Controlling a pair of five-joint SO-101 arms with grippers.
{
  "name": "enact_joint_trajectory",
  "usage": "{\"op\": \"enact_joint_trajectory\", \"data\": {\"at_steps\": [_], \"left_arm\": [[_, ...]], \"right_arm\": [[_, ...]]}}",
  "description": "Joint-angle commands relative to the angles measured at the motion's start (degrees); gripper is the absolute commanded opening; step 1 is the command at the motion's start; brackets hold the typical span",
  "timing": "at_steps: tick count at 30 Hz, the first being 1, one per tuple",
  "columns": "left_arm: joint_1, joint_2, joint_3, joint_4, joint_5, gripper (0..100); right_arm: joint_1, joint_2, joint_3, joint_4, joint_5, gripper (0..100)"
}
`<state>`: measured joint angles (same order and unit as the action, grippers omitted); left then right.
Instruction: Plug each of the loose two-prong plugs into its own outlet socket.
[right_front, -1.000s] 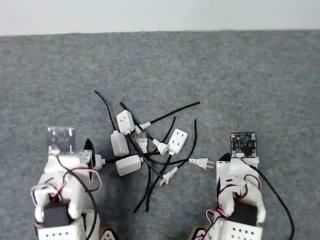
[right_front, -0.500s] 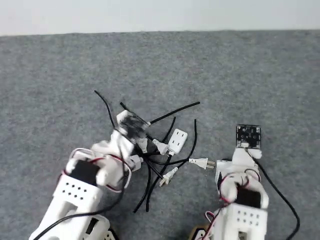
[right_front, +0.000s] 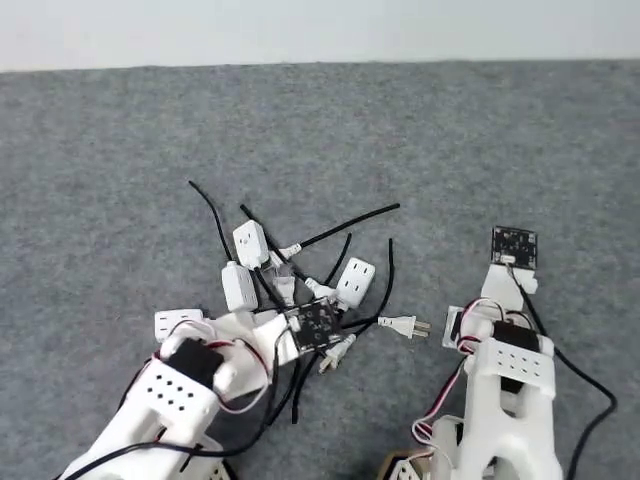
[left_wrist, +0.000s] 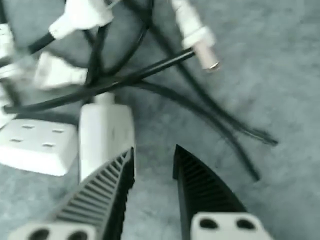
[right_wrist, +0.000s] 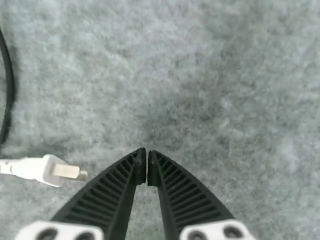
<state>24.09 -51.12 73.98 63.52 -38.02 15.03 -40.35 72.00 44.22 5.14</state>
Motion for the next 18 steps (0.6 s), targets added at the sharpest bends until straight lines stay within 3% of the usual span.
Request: {"op": "enact_joint_trajectory", "data": {"at_steps": [1, 13, 18], "left_arm": [[-6.42, 0.18, 2.07, -9.58, -4.31, 13], [-9.32, 0.62, 6.11, -23.82, -4.31, 12], [-10.11, 0.62, 6.29, -24.79, -4.57, 12]], "right_arm": [[0.75, 0.31, -3.43, -1.01, -0.35, 1.3], [0.48, 0.31, -3.43, -1.1, -0.26, 1.3], [0.48, 0.31, -3.43, -1.1, -0.18, 1.3]]}}
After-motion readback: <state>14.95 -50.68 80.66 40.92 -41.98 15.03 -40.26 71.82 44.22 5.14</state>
